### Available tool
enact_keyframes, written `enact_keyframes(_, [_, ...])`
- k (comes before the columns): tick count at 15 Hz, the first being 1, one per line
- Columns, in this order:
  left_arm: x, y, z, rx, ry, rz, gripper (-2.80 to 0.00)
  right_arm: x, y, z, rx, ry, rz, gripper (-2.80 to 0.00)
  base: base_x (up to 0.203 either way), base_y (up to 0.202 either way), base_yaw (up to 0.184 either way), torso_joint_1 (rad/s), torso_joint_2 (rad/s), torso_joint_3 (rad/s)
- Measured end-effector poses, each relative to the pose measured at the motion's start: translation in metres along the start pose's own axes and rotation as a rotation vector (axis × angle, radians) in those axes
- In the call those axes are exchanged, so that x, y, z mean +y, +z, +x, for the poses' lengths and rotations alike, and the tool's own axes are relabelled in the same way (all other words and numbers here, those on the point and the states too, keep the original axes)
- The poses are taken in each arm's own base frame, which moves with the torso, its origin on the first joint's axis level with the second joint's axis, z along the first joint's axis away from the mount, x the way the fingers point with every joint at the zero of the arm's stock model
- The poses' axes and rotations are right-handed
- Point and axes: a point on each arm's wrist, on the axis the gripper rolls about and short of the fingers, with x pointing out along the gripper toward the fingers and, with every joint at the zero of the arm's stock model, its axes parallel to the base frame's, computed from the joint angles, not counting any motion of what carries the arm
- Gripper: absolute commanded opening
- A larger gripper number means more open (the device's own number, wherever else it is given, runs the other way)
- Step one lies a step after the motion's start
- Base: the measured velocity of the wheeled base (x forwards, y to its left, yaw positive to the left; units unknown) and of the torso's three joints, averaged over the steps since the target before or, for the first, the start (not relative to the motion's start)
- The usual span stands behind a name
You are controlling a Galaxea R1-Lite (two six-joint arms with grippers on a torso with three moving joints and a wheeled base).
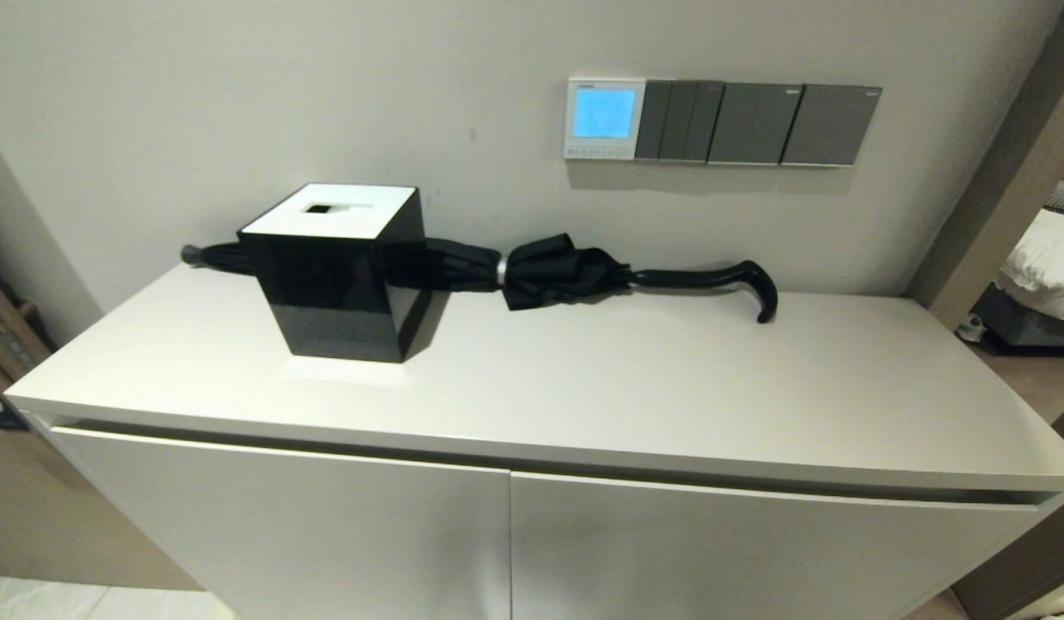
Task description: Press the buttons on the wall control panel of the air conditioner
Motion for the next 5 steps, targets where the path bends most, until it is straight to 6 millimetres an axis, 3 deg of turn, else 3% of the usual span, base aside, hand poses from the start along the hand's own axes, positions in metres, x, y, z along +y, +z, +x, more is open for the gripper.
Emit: enact_keyframes(5, [0.0,0.0,0.0,0.0,0.0,0.0,-2.8,0.0,0.0,0.0,0.0,-0.001,0.0,-2.8,0.0,0.0,0.0,0.0,0.0,0.0])
